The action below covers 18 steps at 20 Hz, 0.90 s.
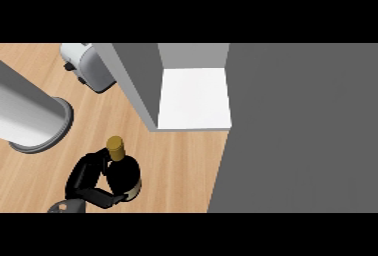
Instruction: Pick up the wine, place it into the cabinet and close the cabinet
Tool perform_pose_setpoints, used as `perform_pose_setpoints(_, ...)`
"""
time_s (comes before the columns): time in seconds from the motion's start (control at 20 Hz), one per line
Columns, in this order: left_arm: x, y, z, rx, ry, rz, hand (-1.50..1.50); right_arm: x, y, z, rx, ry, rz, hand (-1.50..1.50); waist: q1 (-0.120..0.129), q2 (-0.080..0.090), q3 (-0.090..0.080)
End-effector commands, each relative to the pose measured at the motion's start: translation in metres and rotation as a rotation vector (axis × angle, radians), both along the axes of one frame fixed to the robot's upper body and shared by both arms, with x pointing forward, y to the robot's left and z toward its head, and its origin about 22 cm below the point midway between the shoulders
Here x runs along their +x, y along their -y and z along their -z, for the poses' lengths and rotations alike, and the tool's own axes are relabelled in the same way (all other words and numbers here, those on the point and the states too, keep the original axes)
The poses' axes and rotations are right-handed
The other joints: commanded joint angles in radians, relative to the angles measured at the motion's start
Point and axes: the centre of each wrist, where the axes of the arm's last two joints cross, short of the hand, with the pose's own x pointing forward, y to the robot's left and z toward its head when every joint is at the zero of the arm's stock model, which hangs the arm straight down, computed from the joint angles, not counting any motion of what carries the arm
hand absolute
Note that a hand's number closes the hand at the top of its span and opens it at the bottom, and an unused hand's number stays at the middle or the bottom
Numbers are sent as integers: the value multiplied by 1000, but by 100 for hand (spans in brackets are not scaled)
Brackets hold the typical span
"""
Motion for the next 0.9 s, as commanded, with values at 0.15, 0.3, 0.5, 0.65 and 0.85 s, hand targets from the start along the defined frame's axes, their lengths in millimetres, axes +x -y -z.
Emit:
perform_pose_setpoints(0.15, 3, 24, -12, -74, 17, -23, 150, -39, 22, -22, 42, 57, 4, -150, 4, 1, 1)
perform_pose_setpoints(0.3, -15, 46, -10, -121, 27, 24, 150, -41, 25, -28, 30, 64, 8, -150, 5, -1, 0)
perform_pose_setpoints(0.5, -10, 70, -36, -125, 56, 45, 150, -34, 14, -15, 45, 71, 30, -150, 10, -1, 0)
perform_pose_setpoints(0.65, -4, 85, -46, -123, 78, 45, 150, -36, 17, -21, 40, 72, 16, -150, 6, 1, -1)
perform_pose_setpoints(0.85, -11, 100, -62, -139, 60, 93, 150, -42, 25, -25, 47, 77, 12, -150, 4, 0, 0)
